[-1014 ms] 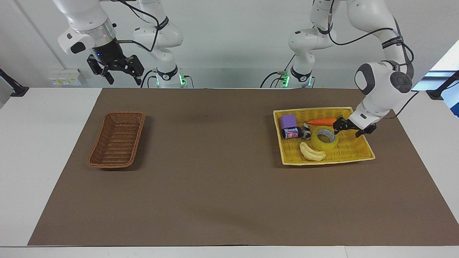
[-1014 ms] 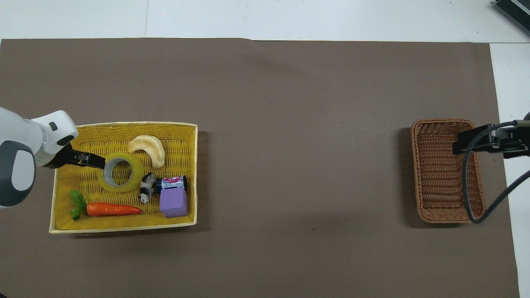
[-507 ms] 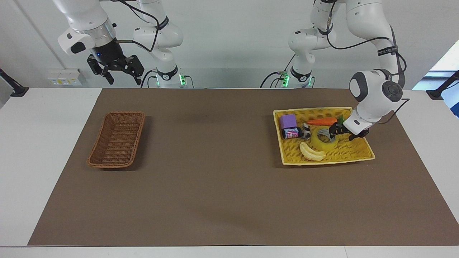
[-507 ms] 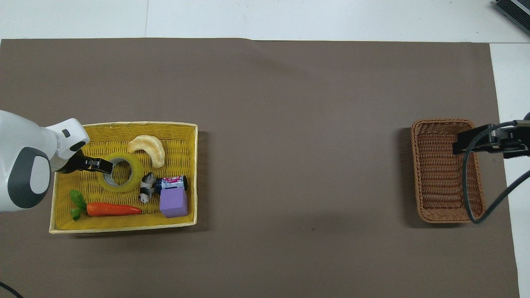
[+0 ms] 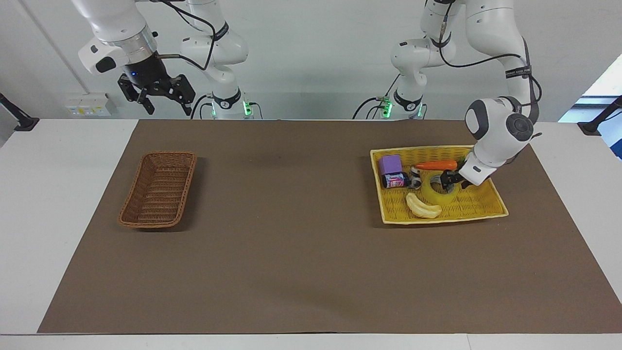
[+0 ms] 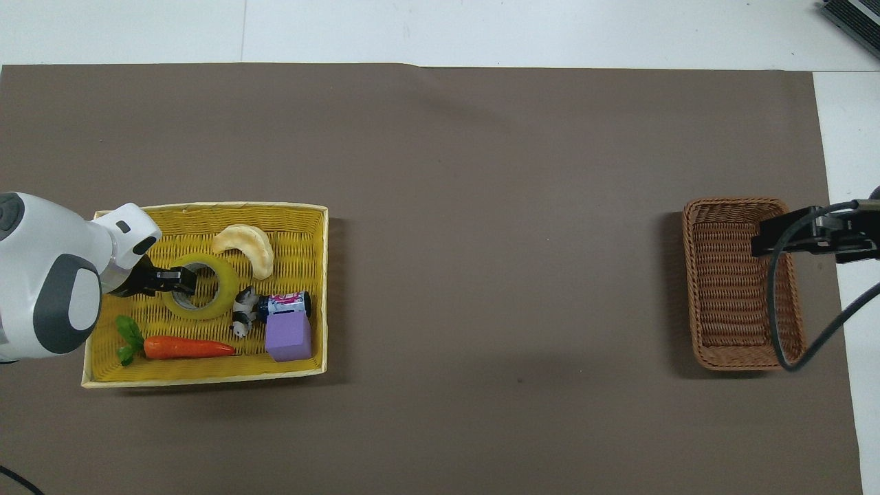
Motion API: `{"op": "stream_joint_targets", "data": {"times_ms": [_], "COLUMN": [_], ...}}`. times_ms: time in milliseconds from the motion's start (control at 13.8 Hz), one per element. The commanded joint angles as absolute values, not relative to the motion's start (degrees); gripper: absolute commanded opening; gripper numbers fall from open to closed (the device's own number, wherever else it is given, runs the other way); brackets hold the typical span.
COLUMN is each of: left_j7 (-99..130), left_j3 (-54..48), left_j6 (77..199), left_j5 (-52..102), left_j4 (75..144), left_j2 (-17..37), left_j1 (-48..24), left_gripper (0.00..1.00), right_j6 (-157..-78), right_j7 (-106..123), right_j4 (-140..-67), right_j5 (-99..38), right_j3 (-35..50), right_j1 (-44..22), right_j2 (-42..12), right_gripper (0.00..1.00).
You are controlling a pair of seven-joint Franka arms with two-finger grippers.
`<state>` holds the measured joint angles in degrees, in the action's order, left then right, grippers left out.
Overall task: Move tape to another basket
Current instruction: 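Reach the left gripper into the yellow basket and grasp the tape roll, then lift the tape with the left gripper while the right gripper approaches it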
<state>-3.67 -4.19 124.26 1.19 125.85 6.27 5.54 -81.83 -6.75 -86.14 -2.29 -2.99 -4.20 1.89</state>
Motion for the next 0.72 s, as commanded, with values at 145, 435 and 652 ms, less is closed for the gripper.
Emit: {"op": "stream_joint_targets", "data": {"times_ms": [145,435,652], "left_j7": [-2.2,-1.59,-0.53], "left_j3": [-3.52,-3.52,-3.6], "left_j6": [120.71,112.95,107.95], "left_j5": [1.67,1.84,1.76], "left_j4": [127.54,120.86,115.25], "left_j2": [3.87,5.1,5.1], "left_j1": [4.92,5.27,4.83], "left_gripper": [0.0,0.0,0.0], "right_j6": [-82.97,-82.97,-82.97], "right_j7": [-5.27,-5.27,-5.27], "right_j4": [-88.15,-88.15,-88.15], "right_j5": [-3.43,-3.43,-3.43], "right_j3": [-2.81,-2.81,-2.81], "right_j1": [-3.78,-3.78,-3.78], "right_j2": [3.43,3.43,3.43], "right_gripper": [1.0,1.0,1.0]}}
